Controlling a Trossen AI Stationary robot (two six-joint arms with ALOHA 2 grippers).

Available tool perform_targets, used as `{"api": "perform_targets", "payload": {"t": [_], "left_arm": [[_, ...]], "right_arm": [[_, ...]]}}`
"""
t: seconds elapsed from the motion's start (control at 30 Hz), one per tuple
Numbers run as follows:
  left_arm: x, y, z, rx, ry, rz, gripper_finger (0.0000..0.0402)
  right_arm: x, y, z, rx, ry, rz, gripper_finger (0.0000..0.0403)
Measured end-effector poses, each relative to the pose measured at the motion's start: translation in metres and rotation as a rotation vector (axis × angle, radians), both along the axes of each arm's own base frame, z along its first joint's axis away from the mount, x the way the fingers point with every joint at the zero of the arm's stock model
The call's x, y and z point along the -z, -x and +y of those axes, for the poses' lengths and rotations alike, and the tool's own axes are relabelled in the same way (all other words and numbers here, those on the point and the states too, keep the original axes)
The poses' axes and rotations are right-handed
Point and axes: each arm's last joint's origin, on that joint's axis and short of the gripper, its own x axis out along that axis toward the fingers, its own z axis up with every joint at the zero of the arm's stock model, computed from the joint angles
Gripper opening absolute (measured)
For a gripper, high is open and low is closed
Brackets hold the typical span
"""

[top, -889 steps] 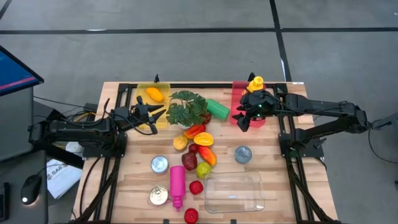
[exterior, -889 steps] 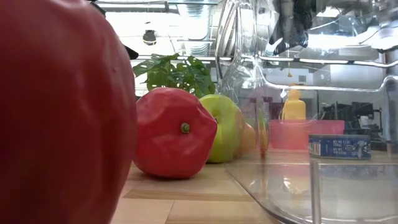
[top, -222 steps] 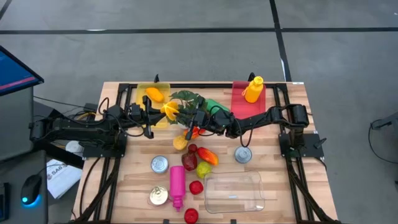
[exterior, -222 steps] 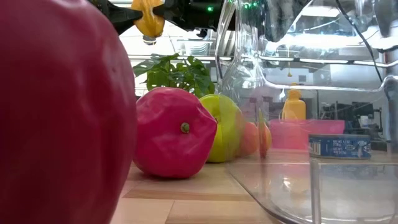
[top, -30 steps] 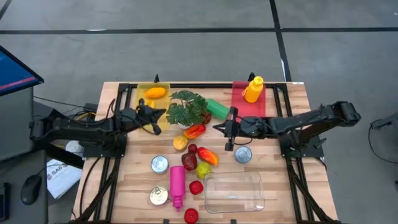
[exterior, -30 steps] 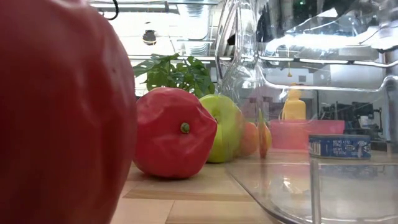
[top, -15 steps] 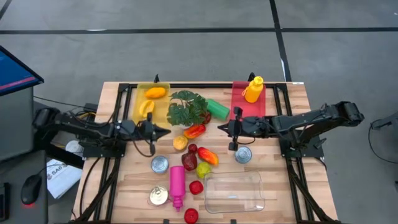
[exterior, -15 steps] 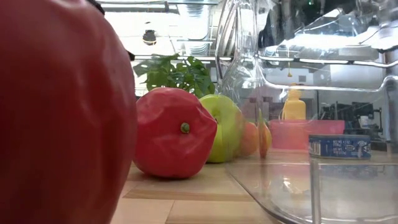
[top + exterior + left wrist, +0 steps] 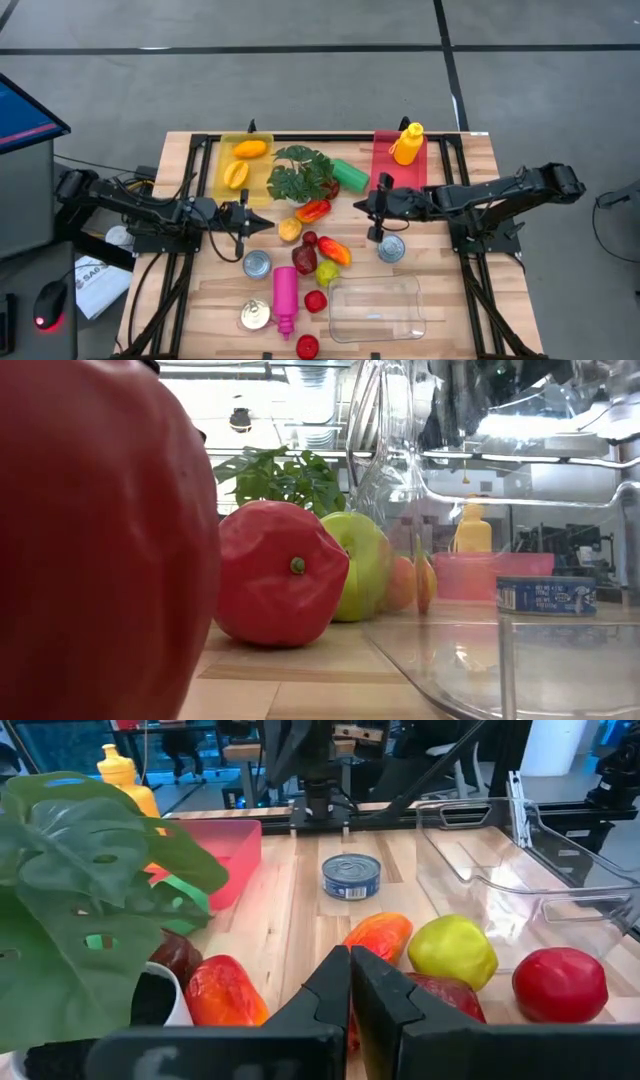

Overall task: Pick & Place Food Item
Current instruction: Put the yellow pear into the yellow bin

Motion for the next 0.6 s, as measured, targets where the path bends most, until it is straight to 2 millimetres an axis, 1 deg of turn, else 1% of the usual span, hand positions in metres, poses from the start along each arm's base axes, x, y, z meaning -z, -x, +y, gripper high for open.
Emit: {"api": "perform_targets", "payload": {"t": [0.13, 0.33, 0.6], "left_arm": [[0.000, 0.000, 0.000, -0.006, -0.001, -0.005, 0.0002], [-0.002, 0.000, 0.000, -0.007, 0.002, -0.018, 0.0002], [-0.002, 0.000, 0.000, -0.007, 0.002, -0.019, 0.0002]], "right_arm": [[0.005, 0.004, 0.000, 0.029, -0.037, 0.051, 0.0001], [0.015, 0.012, -0.001, 0.165, -0.197, 0.121, 0.0001], [0.030, 0.030, -0.001, 0.358, -0.405, 0.286, 0.0001]]}}
